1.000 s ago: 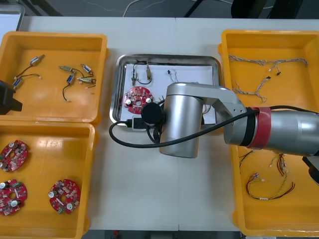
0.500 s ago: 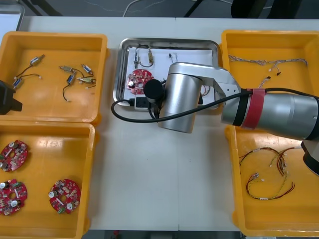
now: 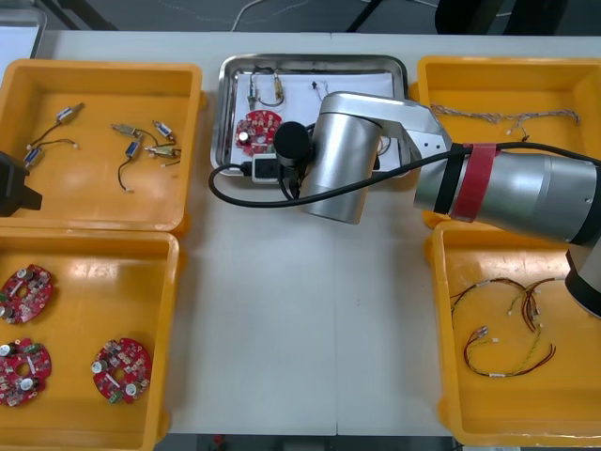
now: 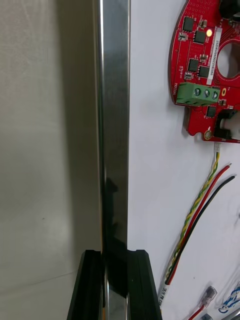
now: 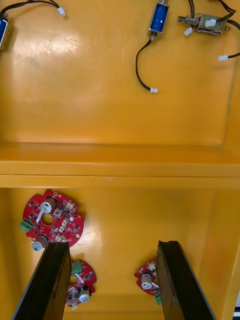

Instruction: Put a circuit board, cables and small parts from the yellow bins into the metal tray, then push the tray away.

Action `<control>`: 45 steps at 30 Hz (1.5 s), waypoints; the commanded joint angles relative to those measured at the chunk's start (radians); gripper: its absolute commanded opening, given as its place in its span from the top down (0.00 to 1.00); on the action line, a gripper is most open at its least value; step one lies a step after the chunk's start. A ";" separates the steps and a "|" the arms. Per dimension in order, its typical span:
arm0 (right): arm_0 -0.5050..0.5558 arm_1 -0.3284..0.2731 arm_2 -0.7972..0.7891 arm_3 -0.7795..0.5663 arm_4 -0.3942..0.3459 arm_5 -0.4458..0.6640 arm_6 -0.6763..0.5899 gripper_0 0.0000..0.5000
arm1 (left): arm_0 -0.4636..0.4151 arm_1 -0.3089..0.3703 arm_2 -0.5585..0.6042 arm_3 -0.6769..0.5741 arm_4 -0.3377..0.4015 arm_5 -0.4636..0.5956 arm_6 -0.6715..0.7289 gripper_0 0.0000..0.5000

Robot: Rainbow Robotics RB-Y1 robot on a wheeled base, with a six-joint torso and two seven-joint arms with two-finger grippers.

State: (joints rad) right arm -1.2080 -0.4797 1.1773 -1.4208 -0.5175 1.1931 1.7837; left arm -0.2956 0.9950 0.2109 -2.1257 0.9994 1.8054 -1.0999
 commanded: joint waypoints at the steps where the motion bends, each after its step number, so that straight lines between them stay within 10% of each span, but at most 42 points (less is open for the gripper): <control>1: -0.074 0.021 -0.010 0.026 -0.006 -0.041 0.059 1.00 | 0.015 0.025 -0.011 -0.025 -0.008 -0.003 0.092 0.00; 29: -0.107 0.032 -0.008 0.138 -0.004 -0.188 0.028 0.99 | 0.015 0.025 -0.011 -0.025 -0.008 -0.003 0.092 0.00; 32: -0.108 0.033 -0.010 0.134 -0.004 -0.188 0.029 0.76 | 0.015 0.025 -0.011 -0.025 -0.008 -0.003 0.092 0.00; 37: -0.108 0.033 -0.010 0.131 -0.007 -0.181 0.042 0.04 | 0.015 0.025 -0.011 -0.025 -0.008 -0.003 0.092 0.00; 45: -0.107 0.024 -0.027 0.082 -0.070 -0.083 0.063 0.00 | 0.015 0.025 -0.011 -0.025 -0.008 -0.003 0.092 0.00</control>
State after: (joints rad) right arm -1.2595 -0.4658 1.1772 -1.2842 -0.5754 1.0634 1.8224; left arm -0.2956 0.9950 0.2109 -2.1258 0.9994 1.8054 -1.0998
